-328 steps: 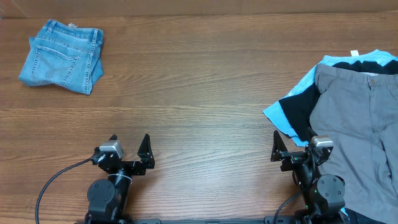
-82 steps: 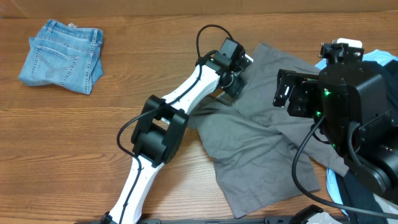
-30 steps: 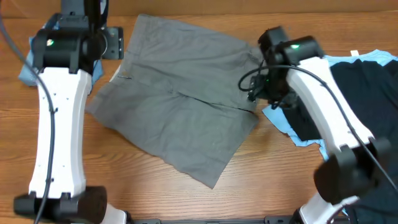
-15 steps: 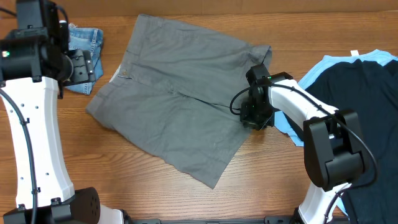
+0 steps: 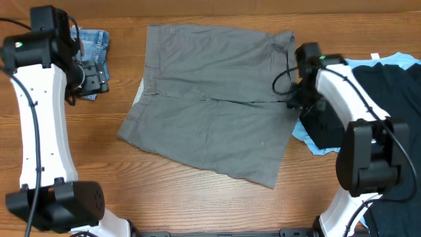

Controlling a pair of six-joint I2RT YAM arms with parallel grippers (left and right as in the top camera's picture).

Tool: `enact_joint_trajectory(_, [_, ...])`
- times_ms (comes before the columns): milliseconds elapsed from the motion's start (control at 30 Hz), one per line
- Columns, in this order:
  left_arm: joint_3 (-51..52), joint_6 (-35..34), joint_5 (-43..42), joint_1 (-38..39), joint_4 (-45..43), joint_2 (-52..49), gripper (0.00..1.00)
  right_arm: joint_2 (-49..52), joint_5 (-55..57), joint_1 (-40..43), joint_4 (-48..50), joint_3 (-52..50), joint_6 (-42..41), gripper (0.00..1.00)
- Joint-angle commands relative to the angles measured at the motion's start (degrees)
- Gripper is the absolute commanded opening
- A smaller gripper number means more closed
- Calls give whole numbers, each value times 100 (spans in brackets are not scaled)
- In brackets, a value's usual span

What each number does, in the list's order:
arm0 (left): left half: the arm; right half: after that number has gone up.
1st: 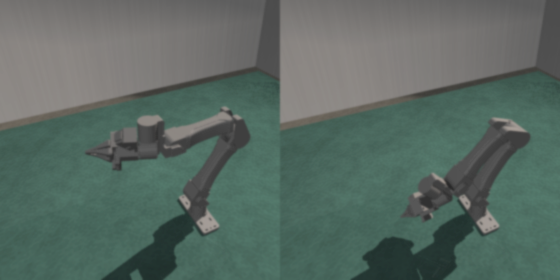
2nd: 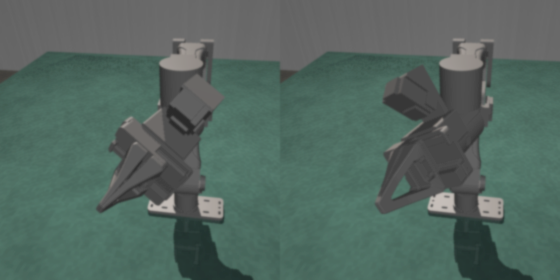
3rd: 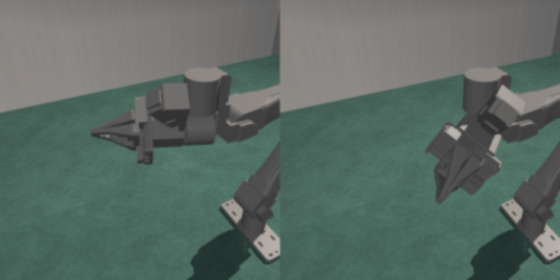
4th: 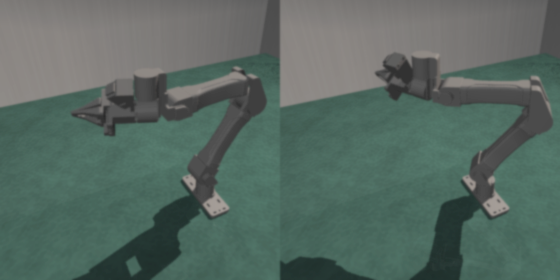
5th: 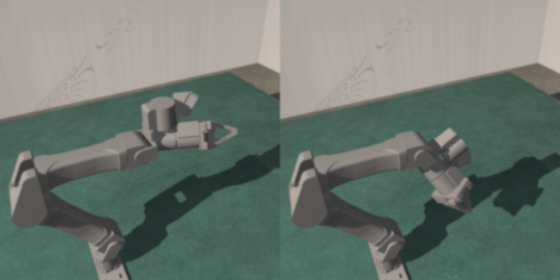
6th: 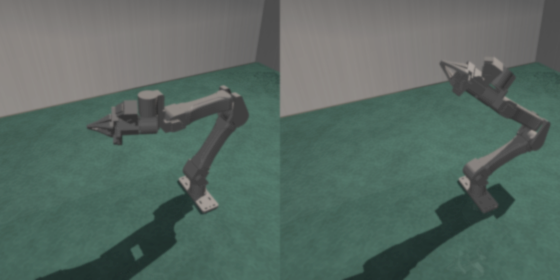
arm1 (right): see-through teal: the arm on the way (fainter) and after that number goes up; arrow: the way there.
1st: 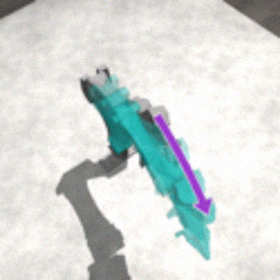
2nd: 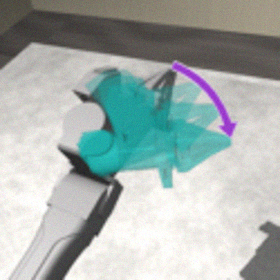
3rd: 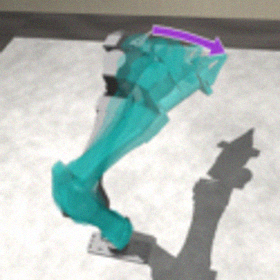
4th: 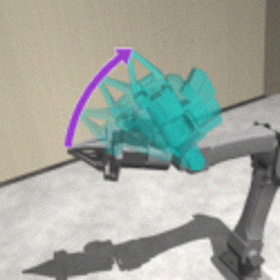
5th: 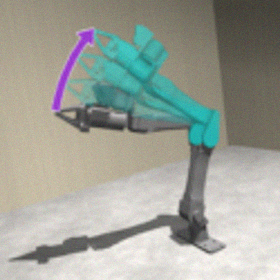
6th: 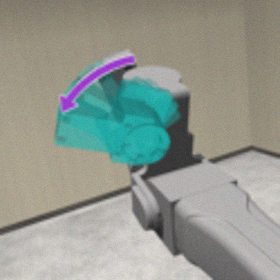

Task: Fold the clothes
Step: 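Grasp the near hem corners of the shorts with both grippers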

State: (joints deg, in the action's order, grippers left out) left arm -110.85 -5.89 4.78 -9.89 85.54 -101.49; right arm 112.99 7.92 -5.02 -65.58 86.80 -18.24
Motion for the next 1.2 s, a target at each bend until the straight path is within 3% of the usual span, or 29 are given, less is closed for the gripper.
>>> enact_joint_trajectory(0, [94,166,-295,-26,55,-136,73,-319,-68,-70,-323,590,190,52])
enact_joint_trajectory(300, [87,-11,-289,-133,426,243,88,-2074,-1360,-81,-765,866,109,61])
enact_joint_trajectory(433, [149,-177,-291,-164,496,262,89,-2837,-1631,-87,-1010,863,-22,68])
enact_joint_trajectory(500, [350,-208,-317,-173,391,262,90,-3106,-1703,-101,-1228,863,-153,75])
enact_joint_trajectory(667, [1502,-203,-669,-170,-404,258,90,-3265,-1705,-103,-1770,734,-452,78])
enact_joint_trajectory(933, [3783,-208,-1060,-173,-2479,240,70,-3158,-1711,-103,-1580,-387,-590,78])
enact_joint_trajectory(1167, [4979,-208,-1016,-173,-4050,240,50,-3158,-2273,-103,-669,-1799,-614,78])
